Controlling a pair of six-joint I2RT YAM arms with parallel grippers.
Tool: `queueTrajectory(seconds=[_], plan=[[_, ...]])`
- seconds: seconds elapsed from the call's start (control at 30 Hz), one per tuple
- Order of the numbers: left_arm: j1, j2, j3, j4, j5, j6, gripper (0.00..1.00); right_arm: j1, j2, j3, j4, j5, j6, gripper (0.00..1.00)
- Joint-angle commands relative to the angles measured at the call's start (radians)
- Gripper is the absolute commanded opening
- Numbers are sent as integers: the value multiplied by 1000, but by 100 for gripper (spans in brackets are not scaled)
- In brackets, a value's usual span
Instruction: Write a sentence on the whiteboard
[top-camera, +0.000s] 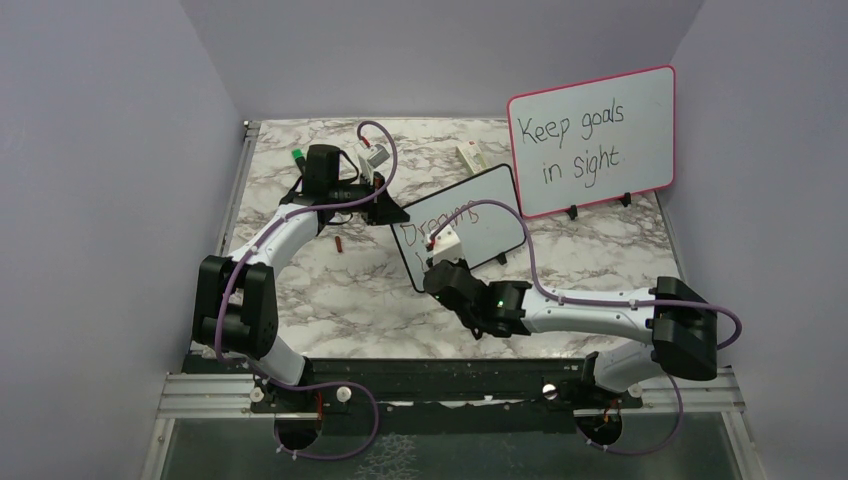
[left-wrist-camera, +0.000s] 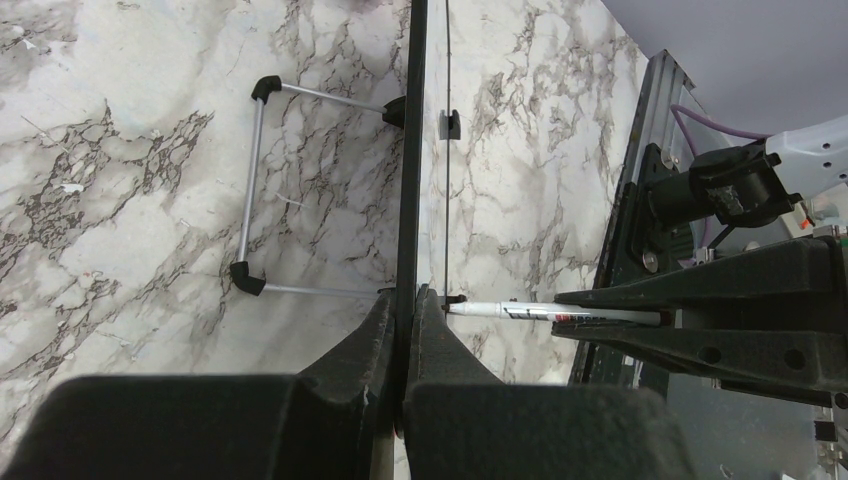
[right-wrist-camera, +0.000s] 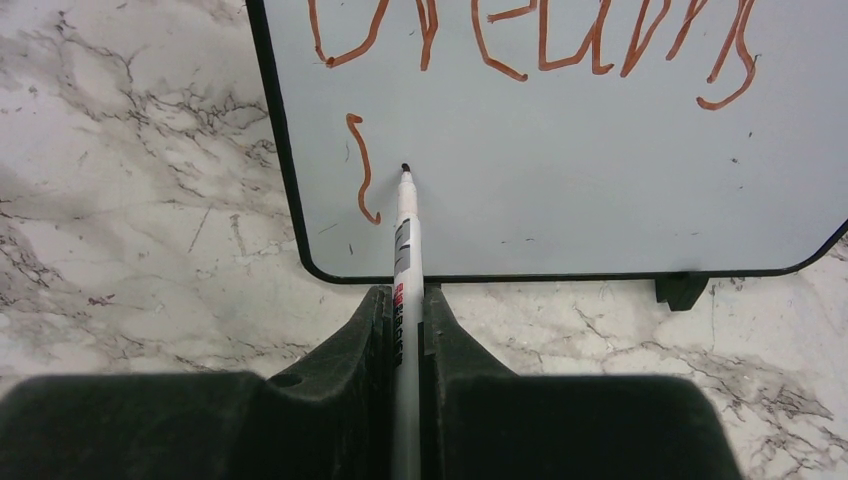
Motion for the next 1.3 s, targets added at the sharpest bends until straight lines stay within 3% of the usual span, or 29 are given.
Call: queueTrajectory(seconds=[0.0, 0.63, 1.27], plan=[[-34, 80, -50, -124, -190, 71, 0, -9, 2, -20, 6, 29, 25, 1], [-34, 77, -50, -124, -192, 69, 0, -9, -51, -39, -7, -28, 18, 1], [-34, 80, -50, -124, -192, 69, 0, -9, -1, -18, -14, -32, 15, 1]])
